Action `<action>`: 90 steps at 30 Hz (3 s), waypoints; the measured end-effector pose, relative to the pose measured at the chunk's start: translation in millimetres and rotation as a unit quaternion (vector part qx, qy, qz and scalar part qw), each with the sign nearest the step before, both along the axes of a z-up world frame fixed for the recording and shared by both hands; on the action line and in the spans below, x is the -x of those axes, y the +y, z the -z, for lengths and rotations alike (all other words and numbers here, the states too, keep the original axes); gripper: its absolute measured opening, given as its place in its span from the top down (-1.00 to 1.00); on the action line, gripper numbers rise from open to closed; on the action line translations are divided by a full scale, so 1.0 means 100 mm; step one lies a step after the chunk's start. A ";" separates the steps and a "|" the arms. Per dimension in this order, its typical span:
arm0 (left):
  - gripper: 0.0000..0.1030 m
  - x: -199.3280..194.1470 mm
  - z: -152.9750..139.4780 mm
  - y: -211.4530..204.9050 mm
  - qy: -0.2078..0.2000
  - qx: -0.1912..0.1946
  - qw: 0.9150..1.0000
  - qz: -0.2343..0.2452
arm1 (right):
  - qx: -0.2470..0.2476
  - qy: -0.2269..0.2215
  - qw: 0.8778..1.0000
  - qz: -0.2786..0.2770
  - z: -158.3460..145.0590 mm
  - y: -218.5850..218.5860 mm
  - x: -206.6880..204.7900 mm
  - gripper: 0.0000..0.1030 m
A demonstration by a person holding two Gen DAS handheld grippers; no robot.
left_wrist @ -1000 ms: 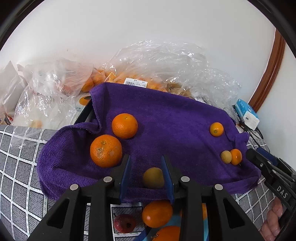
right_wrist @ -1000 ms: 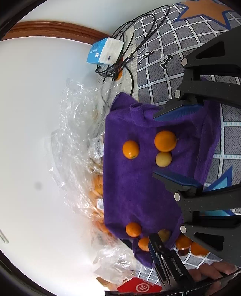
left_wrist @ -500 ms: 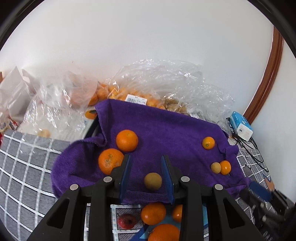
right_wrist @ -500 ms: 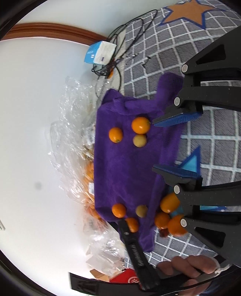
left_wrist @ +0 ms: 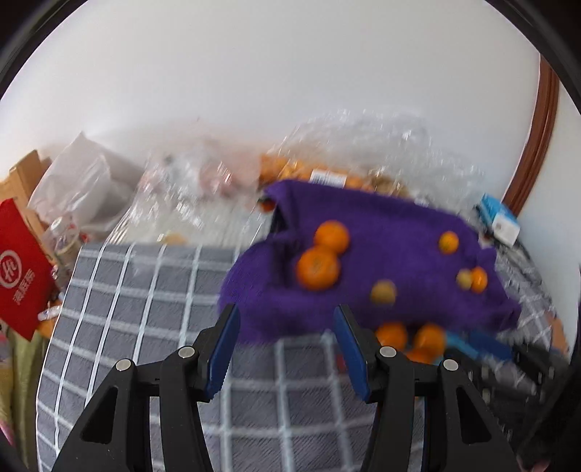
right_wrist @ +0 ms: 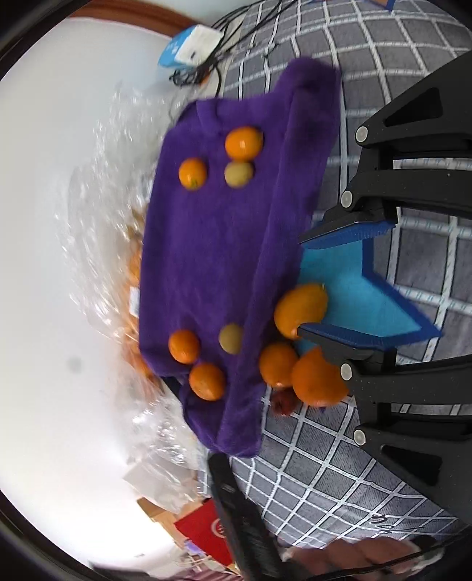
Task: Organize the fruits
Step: 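Grasp an oval orange with the right tool while the left tool moves toward the pile, then grasp the small red fruit with the left tool while the right tool holds the oval orange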
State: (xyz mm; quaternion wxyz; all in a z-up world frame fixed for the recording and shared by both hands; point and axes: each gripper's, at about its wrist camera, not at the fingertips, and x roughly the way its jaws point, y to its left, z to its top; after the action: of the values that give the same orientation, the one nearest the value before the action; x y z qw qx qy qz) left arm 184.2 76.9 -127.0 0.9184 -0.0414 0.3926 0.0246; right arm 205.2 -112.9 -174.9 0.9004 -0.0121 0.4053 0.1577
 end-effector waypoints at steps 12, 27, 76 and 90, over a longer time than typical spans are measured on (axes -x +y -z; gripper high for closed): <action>0.00 0.21 0.33 0.26 0.030 0.031 0.999 -0.007 | 0.008 0.020 1.000 -0.018 0.14 0.21 -0.23 0.18; 0.00 0.22 0.31 0.20 0.023 0.022 0.999 -0.004 | 0.002 0.006 1.000 0.003 0.05 -0.03 -0.11 0.38; 0.12 -0.20 0.61 -0.37 0.049 0.005 0.996 0.077 | 0.002 0.002 0.997 0.076 0.25 -0.87 0.08 0.39; 0.59 0.01 0.50 -0.31 -0.016 0.045 0.997 0.066 | -0.011 -0.012 0.996 0.086 0.25 -0.93 0.10 0.39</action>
State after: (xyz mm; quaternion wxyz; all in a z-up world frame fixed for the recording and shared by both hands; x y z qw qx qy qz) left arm 183.4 46.3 -176.6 0.9214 -0.0566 0.3805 -0.0547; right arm 195.2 -205.6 -200.1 0.9154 0.0309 0.3925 0.0841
